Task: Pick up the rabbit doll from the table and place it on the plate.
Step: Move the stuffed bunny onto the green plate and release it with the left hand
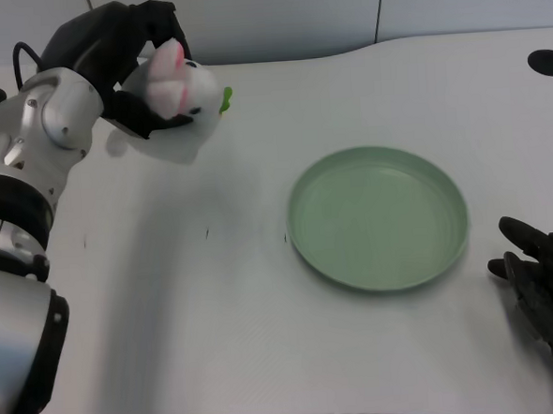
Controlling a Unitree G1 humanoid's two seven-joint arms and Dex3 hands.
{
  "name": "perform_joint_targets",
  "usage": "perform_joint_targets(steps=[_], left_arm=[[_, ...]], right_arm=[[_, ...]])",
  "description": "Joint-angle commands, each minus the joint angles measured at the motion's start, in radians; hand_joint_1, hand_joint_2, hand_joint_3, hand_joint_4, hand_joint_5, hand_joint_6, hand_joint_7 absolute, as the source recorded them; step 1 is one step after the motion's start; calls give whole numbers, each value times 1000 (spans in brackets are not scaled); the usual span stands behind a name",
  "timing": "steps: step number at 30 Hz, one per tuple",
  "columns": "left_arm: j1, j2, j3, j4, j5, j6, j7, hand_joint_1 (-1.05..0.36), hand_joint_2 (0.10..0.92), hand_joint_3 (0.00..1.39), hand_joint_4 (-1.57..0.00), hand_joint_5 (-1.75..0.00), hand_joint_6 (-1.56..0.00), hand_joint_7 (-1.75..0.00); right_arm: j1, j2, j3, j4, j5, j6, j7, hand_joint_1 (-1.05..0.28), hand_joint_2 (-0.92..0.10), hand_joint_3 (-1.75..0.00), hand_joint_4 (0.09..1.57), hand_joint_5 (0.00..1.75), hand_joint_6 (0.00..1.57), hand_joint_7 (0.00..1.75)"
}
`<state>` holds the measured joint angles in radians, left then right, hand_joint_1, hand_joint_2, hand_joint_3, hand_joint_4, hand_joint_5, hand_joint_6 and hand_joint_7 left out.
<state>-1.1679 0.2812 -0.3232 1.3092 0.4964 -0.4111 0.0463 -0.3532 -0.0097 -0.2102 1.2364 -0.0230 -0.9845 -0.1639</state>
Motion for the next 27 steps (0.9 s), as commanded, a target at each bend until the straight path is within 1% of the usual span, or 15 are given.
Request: perform_joint_targets(steps=[1,3,7,8,9,10,11,12,14,15,18,20,23,26,27], left_arm=[[-28,-35,6,-9,-11,-22,-15,-151,390,889,-936,-1746,-786,-1746],[-38,-70,4,-13,-10,-29,-24,-168,377,899,-955,-1746,-802,-1746],[-46,-139,-16,-17,10,-46,-10,-169,333,994,-971,-1746,-811,-1746],[-50,-160,-21,-17,12,-46,-14,-156,323,1010,-975,-1746,-812,-1746],[-53,-181,-29,-16,16,-46,-15,-149,317,1041,-993,-1746,-827,-1746],[-57,-201,-38,-14,22,-45,-13,-146,314,1052,-1000,-1746,-832,-1746],[-60,-219,-51,-11,34,-40,-6,-149,308,1057,-1000,-1746,-835,-1746],[-63,-229,-61,-10,42,-37,0,-153,314,1064,-993,-1746,-831,-1746],[-68,-253,-76,-6,56,-26,8,-154,321,1072,-985,-1746,-827,-1746],[-72,-270,-82,-3,62,-18,10,-153,324,1076,-982,-1746,-826,-1746],[-76,-308,-108,3,86,-17,22,-142,257,1276,-1025,-1746,-876,-1746],[-77,-327,-121,8,97,-16,18,-145,240,1335,-1040,-1746,-900,-1746],[-78,-347,-138,14,112,-2,14,-167,217,1375,-1064,-1746,-930,-1746],[-73,-362,-158,19,127,10,24,-187,200,1394,-1089,-1746,-953,-1746],[-71,-369,-165,21,134,19,23,-190,195,1395,-1092,-1746,-958,-1746]], right_arm=[[-9,-3,-12,13,19,9,17,-240,-921,-299,734,781,922,14],[-10,1,-15,14,22,15,20,-235,-921,-304,742,778,911,8],[-6,2,-2,7,0,26,2,-263,-921,-320,744,768,903,3],[-4,0,5,5,-11,18,-3,-266,-921,-322,745,766,906,5],[-3,1,7,4,-13,8,1,-257,-921,-332,743,765,903,3],[-2,4,9,3,-13,2,1,-254,-921,-338,740,763,905,4],[-2,9,8,2,-8,0,5,-261,-921,-339,731,760,910,7],[-2,13,7,2,-2,1,8,-281,-921,-327,723,760,921,12],[-1,21,6,-1,2,7,1,-290,-921,-317,721,763,931,17],[1,26,9,-5,0,11,-7,-291,-921,-314,721,764,934,19],[8,34,18,-19,-7,16,-19,-284,-921,-313,706,762,934,18],[9,38,19,-26,0,26,-15,-295,-921,-306,704,766,936,19],[13,38,26,-34,-3,32,-23,-297,-921,-300,694,774,938,19],[14,39,24,-32,1,23,-21,-287,-921,-291,700,785,946,23],[16,36,27,-33,-3,18,-21,-285,-921,-292,698,787,944,22]])
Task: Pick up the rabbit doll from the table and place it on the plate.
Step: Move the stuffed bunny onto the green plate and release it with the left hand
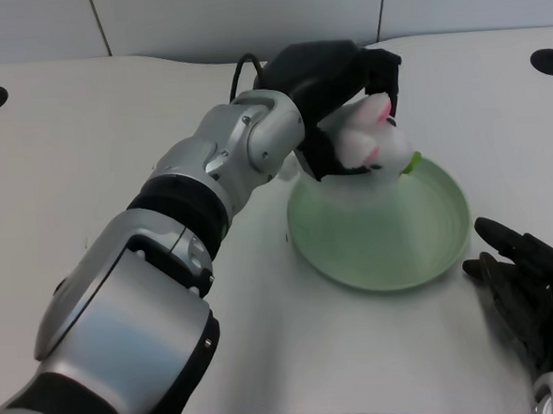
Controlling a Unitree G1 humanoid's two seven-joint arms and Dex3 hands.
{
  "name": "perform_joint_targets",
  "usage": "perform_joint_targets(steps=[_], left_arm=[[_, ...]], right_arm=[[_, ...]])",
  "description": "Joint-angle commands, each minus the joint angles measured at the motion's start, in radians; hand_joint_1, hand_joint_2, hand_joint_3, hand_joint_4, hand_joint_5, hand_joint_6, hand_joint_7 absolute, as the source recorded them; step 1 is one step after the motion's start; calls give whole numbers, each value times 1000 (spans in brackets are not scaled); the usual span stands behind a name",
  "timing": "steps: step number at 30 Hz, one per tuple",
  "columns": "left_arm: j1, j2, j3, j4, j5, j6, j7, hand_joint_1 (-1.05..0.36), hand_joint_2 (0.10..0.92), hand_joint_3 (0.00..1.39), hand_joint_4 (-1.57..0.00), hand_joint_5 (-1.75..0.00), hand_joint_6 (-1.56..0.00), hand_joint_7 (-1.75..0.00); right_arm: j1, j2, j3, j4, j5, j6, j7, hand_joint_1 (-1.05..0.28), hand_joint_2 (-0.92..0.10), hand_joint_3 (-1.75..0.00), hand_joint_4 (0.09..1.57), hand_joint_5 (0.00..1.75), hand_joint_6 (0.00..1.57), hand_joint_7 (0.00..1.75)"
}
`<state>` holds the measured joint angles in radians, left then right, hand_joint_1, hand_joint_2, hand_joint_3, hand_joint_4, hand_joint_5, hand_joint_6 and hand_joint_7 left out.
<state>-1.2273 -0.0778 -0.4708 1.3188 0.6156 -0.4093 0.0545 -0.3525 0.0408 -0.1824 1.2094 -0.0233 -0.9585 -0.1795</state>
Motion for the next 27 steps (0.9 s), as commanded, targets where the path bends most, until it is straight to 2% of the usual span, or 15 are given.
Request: perform_joint_targets(steps=[1,5,7,9,10,11,12,13,14,16,17,19,21,23,27], left_arm=[[-10,-16,-23,12,21,23,15,-193,187,1392,-1095,-1746,-963,-1746],[-5,-35,-41,18,34,49,8,-233,199,1378,-1076,-1746,-950,-1746],[-2,-35,-57,21,49,57,15,-253,198,1361,-1030,-1746,-916,-1746],[1,-34,-61,23,53,68,10,-286,236,1290,-1002,-1746,-883,-1746],[1,-34,-57,25,48,77,-8,-383,314,1116,-948,-1746,-821,-1746],[1,-33,-55,27,44,85,-23,-525,508,719,-845,-1746,-708,-1746],[-1,-33,-53,29,40,93,-42,-617,652,429,-745,-1746,-611,-1746],[-4,-31,-58,31,43,100,-60,-738,757,210,-486,-1676,-440,-1611],[-8,-26,-69,32,54,101,-74,-807,802,116,-356,-1556,-351,-1439],[-12,-17,-85,31,68,95,-89,-877,848,27,-85,-1165,-112,-1038],[-12,-13,-93,30,73,92,-90,-888,852,14,-43,-1032,-64,-930],[-13,-11,-103,29,81,93,-90,-912,868,7,-8,-715,-13,-676],[-14,-11,-114,28,91,100,-90,-925,883,7,-1,-432,-3,-473],[-15,-11,-120,27,96,101,-90,-926,893,6,0,-249,0,-362],[-16,-12,-118,29,93,105,-93,-956,903,5,1,-47,1,-174]], right_arm=[[17,-14,-1,-6,0,-8,1,-282,-921,-296,694,788,941,20],[21,-14,4,-14,-3,0,2,-309,-921,-304,673,798,940,19],[23,-9,1,-19,5,4,6,-310,-921,-301,663,803,940,19],[25,-10,5,-19,-3,-4,-5,-295,-921,-296,661,810,941,19],[27,-10,5,-19,-3,-5,-3,-294,-921,-297,664,815,938,18],[28,-10,6,-20,-3,-5,-2,-302,-921,-300,669,821,934,15],[28,-8,3,-20,4,-3,5,-309,-921,-302,673,826,932,14],[29,-7,2,-20,7,-2,7,-318,-921,-300,682,834,933,15],[29,-6,1,-20,9,-3,10,-319,-921,-298,686,837,933,14],[29,-4,-1,-22,12,3,9,-324,-921,-293,682,836,938,16],[29,-3,-2,-21,14,-1,11,-321,-921,-291,678,834,939,17],[29,-3,-2,-20,12,-8,13,-299,-921,-291,667,833,941,17],[28,3,-11,-22,29,4,28,-307,-921,-297,657,836,940,17],[25,7,-16,-18,31,-5,23,-305,-921,-277,665,845,947,20],[20,-6,-7,1,4,-17,-9,-287,-921,-278,684,850,946,18]])
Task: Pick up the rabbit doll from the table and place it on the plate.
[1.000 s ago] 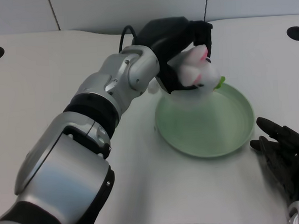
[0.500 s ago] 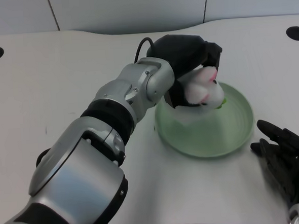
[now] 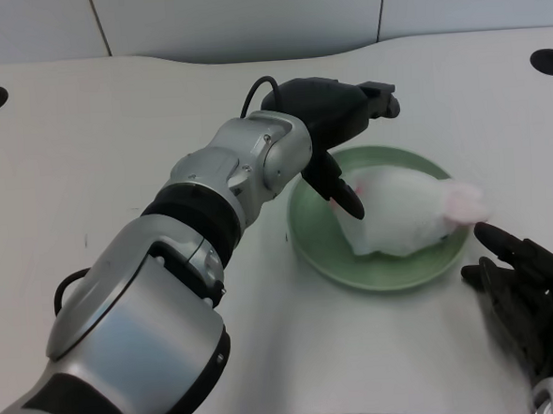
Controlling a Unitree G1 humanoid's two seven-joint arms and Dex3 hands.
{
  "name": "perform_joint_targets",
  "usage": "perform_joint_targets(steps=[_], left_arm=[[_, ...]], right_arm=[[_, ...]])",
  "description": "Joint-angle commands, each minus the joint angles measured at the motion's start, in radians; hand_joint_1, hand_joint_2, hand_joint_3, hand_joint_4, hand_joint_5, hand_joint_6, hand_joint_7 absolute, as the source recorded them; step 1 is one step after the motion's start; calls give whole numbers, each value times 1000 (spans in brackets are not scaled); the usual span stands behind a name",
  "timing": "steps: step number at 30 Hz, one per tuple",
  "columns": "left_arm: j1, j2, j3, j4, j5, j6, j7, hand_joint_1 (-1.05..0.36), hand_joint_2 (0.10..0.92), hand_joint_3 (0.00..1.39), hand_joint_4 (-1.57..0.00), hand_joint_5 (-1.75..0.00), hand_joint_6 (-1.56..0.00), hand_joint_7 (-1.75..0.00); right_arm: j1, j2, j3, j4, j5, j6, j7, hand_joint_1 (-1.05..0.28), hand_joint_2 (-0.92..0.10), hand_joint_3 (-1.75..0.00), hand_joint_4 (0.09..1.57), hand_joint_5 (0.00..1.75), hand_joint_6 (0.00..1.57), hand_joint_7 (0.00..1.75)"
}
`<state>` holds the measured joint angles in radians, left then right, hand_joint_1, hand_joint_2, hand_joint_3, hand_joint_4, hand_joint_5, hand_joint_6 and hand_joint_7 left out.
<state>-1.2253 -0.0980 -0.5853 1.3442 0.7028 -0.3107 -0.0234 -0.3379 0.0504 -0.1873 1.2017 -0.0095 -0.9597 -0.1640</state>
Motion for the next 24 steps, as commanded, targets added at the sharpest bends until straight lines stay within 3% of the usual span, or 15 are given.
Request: perform_joint_targets(steps=[1,2,6,9,13,15,20,24], left_arm=[[-19,7,-1,4,3,10,-19,-972,908,6,1,-23,1,-114],[-20,7,1,4,0,13,-22,-981,909,5,1,-9,1,-52],[-16,22,19,0,-14,0,-10,-989,919,9,1,0,-18,-19],[-7,45,47,-4,-37,-14,-4,-971,921,24,-3,-1,-35,-30],[39,116,153,-25,-138,-92,8,-968,921,40,-78,-46,-89,-67],[63,149,201,-36,-185,-141,4,-973,921,54,-134,-86,-125,-91],[115,203,302,-60,-300,-218,-80,-913,921,63,-170,-144,-158,-116],[221,278,412,-122,-434,-276,-190,-787,921,88,-260,-218,-212,-128]], right_arm=[[6,-20,5,8,-26,-10,-46,-288,-921,-282,687,848,944,17],[7,-24,11,9,-39,-5,-63,-311,-921,-292,686,843,938,14],[1,-23,-3,10,-8,-6,-18,-298,-921,-290,696,835,943,15],[-1,-23,-6,6,3,3,-3,-289,-921,-293,699,830,945,16],[-5,-33,-8,6,3,1,8,-289,-921,-297,696,820,936,10],[-7,-35,-15,8,14,-1,25,-275,-921,-305,689,815,929,7],[-9,-37,-22,9,19,-5,38,-276,-921,-313,689,811,928,6],[-13,-36,-35,10,35,-2,65,-289,-921,-313,698,813,919,1]])
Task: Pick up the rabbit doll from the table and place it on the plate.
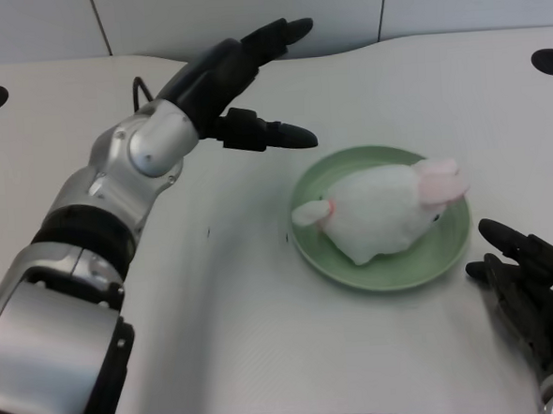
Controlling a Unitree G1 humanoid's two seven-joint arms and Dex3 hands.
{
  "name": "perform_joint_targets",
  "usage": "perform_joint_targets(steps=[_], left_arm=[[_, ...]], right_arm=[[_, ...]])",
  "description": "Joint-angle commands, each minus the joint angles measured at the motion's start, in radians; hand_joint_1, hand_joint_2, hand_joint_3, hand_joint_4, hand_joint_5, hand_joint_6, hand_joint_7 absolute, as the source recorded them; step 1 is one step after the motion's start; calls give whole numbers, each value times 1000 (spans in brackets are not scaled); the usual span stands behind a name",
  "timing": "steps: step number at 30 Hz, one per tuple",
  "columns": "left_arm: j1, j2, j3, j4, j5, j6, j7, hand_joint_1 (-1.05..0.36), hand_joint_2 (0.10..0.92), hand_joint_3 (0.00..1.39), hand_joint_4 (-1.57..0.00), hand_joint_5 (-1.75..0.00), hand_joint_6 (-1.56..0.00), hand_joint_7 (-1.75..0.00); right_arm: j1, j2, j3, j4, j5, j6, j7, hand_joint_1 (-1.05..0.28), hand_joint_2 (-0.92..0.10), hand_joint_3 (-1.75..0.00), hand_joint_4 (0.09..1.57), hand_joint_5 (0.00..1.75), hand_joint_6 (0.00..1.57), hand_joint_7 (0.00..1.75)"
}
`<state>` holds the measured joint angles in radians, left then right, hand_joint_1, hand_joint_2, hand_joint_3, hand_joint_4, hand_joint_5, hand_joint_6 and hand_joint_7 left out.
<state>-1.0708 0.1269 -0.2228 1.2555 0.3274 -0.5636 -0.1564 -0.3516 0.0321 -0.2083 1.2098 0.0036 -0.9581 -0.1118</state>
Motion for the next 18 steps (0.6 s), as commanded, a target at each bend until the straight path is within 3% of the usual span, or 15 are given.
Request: perform_joint_targets(steps=[1,3,6,8,10,14,16,18], left_arm=[[89,66,63,-48,-77,-29,-77,-777,921,110,-258,-221,-215,-120],[144,95,94,-86,-120,-43,-124,-765,921,146,-235,-211,-214,-98],[195,114,123,-130,-162,-41,-164,-741,921,150,-226,-197,-230,-81],[275,121,178,-184,-233,-45,-189,-717,921,153,-278,-192,-286,-66],[346,120,228,-245,-306,-26,-216,-697,921,173,-328,-174,-335,-48],[449,100,300,-377,-438,84,-268,-634,921,245,-466,-128,-441,-27],[504,83,341,-464,-540,185,-325,-620,921,255,-503,-118,-447,-19],[578,59,374,-592,-624,292,-330,-634,921,265,-544,-120,-462,-20]], right_arm=[[-1,-19,-17,3,25,-2,19,-294,-921,-312,700,814,919,1],[-4,-19,-26,6,36,-3,34,-295,-921,-307,709,819,924,3],[-7,-20,-34,13,41,-9,43,-283,-921,-298,714,823,933,8],[-6,-24,-27,17,23,-15,27,-269,-921,-304,707,818,933,8],[-6,-27,-23,15,14,-14,22,-265,-921,-313,706,814,934,8],[-6,-26,-20,7,17,-5,28,-280,-921,-322,696,824,925,3],[-2,-28,-12,1,10,-8,28,-275,-921,-328,681,829,913,1],[3,-35,1,-8,-6,-5,22,-298,-921,-335,670,840,897,0]])
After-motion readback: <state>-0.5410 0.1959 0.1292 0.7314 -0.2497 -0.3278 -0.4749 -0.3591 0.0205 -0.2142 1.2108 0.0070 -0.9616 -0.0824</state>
